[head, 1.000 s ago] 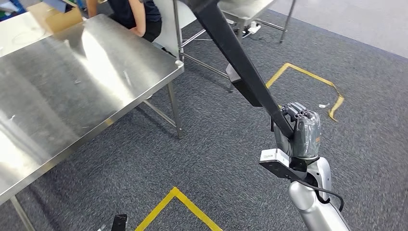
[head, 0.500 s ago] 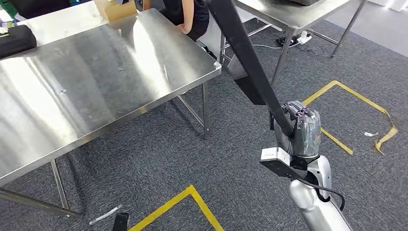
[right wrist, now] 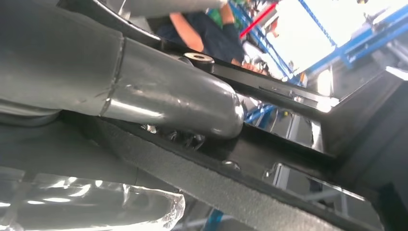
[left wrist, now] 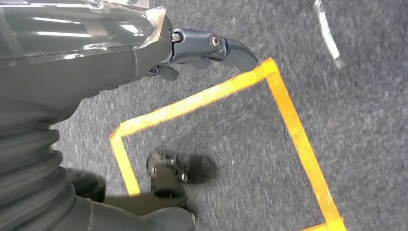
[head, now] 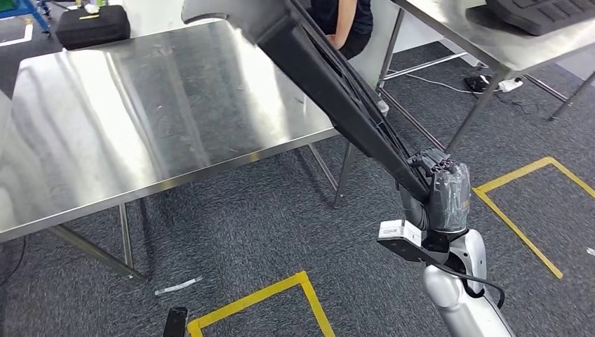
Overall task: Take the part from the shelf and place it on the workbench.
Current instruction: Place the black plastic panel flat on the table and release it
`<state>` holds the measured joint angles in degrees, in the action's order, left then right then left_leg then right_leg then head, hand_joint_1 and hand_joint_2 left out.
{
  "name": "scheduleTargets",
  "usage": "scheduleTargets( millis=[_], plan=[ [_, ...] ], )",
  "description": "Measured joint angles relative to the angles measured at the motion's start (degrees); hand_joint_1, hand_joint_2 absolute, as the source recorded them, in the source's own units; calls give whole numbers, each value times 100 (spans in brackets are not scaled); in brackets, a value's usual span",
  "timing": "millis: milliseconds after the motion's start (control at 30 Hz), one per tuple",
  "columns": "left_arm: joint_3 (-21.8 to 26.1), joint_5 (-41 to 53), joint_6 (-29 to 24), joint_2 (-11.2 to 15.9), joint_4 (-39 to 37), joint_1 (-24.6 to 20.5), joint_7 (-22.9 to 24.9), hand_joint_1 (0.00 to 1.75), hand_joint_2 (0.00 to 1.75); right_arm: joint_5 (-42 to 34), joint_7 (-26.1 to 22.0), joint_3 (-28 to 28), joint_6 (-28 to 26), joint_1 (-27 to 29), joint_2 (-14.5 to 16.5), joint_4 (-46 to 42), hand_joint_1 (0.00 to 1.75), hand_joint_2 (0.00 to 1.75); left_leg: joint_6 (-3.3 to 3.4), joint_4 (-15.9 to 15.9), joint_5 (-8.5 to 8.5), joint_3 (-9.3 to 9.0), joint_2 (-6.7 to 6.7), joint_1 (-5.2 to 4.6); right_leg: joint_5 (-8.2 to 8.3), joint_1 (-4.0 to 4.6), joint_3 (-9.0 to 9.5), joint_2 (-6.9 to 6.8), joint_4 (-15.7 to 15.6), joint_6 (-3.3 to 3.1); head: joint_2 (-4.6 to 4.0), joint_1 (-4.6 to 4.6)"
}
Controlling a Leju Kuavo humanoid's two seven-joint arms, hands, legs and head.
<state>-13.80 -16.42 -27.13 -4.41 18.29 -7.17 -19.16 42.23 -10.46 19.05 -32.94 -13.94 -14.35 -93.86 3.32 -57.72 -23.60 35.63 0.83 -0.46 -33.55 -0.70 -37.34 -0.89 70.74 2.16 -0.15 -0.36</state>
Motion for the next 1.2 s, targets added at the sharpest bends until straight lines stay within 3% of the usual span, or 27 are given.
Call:
scheduleTargets(
  millis=[33, 67, 100, 167, 200, 267, 333, 400, 467, 500, 567, 600, 633, 700, 767, 833, 867, 933, 1000, 1067, 1100, 1133, 1200],
  plan=[
    [-1, -3, 4, -4, -1, 2, 1, 0, 175, -1, 2, -5, -1, 22, -9, 1, 175, 0, 3, -2, 0, 0, 92, 2, -63, -4, -161, 43, 278, 12, 0, 13],
    [-2, -5, 5, -7, -1, 6, 1, 0, 175, -1, 4, -11, -2, 41, -12, 2, 175, 0, 2, -7, 0, -2, 188, 7, -34, -12, -236, 59, 360, 48, 0, 13],
    [-2, -9, 3, -8, -1, 9, 2, 0, 175, -1, 5, -19, -3, 54, -14, 2, 175, 0, -3, -14, -1, -5, 280, 15, 81, -25, -203, 71, 220, 102, 0, 12],
    [-2, -10, 1, -6, 0, 10, 2, 0, 175, -1, 4, -35, -6, 58, -14, 2, 175, 0, -37, -50, -14, 1, 452, 37, 432, -83, 99, 222, -526, 226, 0, 16],
    [-2, -10, 1, -4, 1, 9, 2, 0, 175, 0, 4, -43, -6, 58, -14, 1, 175, 0, -68, -79, -26, 19, 526, 38, 558, -104, 249, 322, -853, 244, 0, 22],
    [-2, -10, 1, 1, 0, 15, 2, 0, 175, 0, 2, -52, -7, 63, -15, -1, 175, 0, -145, -110, -26, 71, 640, 33, 652, -112, 378, 434, -1136, 191, 0, 25],
    [-2, -10, -2, 14, -1, 27, 2, 0, 175, 0, -1, -54, -7, 67, -10, -2, 175, 0, -207, -102, -4, 108, 720, 43, 670, -102, 382, 323, -1139, 95, 0, 18],
    [-3, -10, -9, 26, -2, 33, 2, 0, 175, 0, -2, -57, -8, 58, -3, -9, 175, 0, -261, -238, -90, 190, 533, 35, 677, -124, 409, 207, -1158, 9, 0, -2],
    [-4, -10, -14, 28, -2, 14, 2, 0, 175, 1, -4, -61, -10, 54, -2, -16, 175, 0, -315, -828, -395, 483, 161, 36, 662, -116, 436, 66, -1168, -70, 0, -40],
    [-4, -10, -15, 28, -2, 4, 2, 0, 175, 2, -4, -63, -12, 56, -2, -16, 175, 0, -337, -1225, -566, 681, 44, 51, 652, -105, 441, -9, -1167, -94, 0, -59],
    [-5, -10, -15, 27, -2, 3, 2, 0, 175, 2, -3, -64, -13, 63, -3, -16, 175, 0, -362, -1724, -702, 943, -43, 78, 639, -90, 443, -157, -1166, -109, 0, -62],
    [-7, -10, -15, 26, -2, 7, 2, 0, 175, 2, -3, -64, -14, 66, -3, -16, 175, 0, -363, -1677, -627, 922, -66, 85, 633, -89, 448, -226, -1166, -112, 0, -63],
    [-7, -10, -15, 26, -1, 7, 2, 0, 175, 3, -3, -64, -15, 68, -3, -16, 175, 0, -351, -1402, -469, 775, -107, 89, 625, -88, 457, -294, -1166, -110, 0, -64],
    [-8, -13, -11, 28, 3, -12, 4, 0, 175, 8, -4, -68, -19, 73, -5, -30, 175, 0, -288, -611, -176, 328, -389, 51, 597, -60, 487, -416, -1164, -85, 0, -66],
    [-7, -22, -4, 29, 8, -43, 9, 0, 175, 12, -5, -76, -26, 79, -15, -52, 175, 0, -220, -188, -101, 84, -584, -11, 568, -17, 516, -535, -1168, -36, 0, -54],
    [-6, -31, -2, 30, 9, -57, 17, 0, 175, 11, -5, -81, -31, 85, -22, -67, 175, 0, -162, -141, -102, 67, -457, -38, 552, 8, 552, -674, -1196, 23, 0, -41],
    [-6, -33, -2, 28, 10, -55, 21, 0, 175, 12, -5, -84, -33, 88, -24, -75, 175, 0, -128, -111, -82, 51, -378, -31, 532, 3, 563, -663, -1187, 52, 0, -40],
    [-5, -38, -3, 25, 11, -65, 26, 0, 175, 14, -14, -99, -48, 103, -31, -101, 175, 0, -45, -43, -34, 8, -222, 7, 378, -9, 460, -396, -926, 68, 0, -26],
    [-5, -42, -3, 17, 13, -80, 27, 0, 175, 17, -27, -115, -66, 138, -43, -112, 175, 0, 0, -27, -15, 8, -58, 29, 96, -23, 112, -45, -228, 28, 0, 4],
    [-5, -48, -5, 6, 13, -78, 32, 0, 175, 18, -30, -119, -72, 189, -49, -110, 175, 0, 6, -30, -12, 12, 134, 28, -56, -22, -228, 64, 366, 42, 0, 22],
    [-6, -50, -7, 2, 12, -74, 34, 0, 175, 17, -30, -119, -72, 206, -49, -109, 175, 0, 5, -33, -12, 10, 229, 32, -2, -28, -267, 77, 372, 82, 0, 22],
    [-6, -52, -10, 0, 11, -71, 36, 0, 175, 17, -30, -120, -72, 215, -49, -109, 175, 0, 0, -39, -12, 6, 322, 39, 144, -40, -189, 93, 136, 139, 0, 21],
    [-6, -52, -12, -1, 12, -72, 37, 0, 175, 17, -30, -121, -72, 213, -49, -110, 175, 0, -36, -72, -24, 9, 492, 47, 506, -89, 144, 284, -675, 247, 0, 26]
  ],
)
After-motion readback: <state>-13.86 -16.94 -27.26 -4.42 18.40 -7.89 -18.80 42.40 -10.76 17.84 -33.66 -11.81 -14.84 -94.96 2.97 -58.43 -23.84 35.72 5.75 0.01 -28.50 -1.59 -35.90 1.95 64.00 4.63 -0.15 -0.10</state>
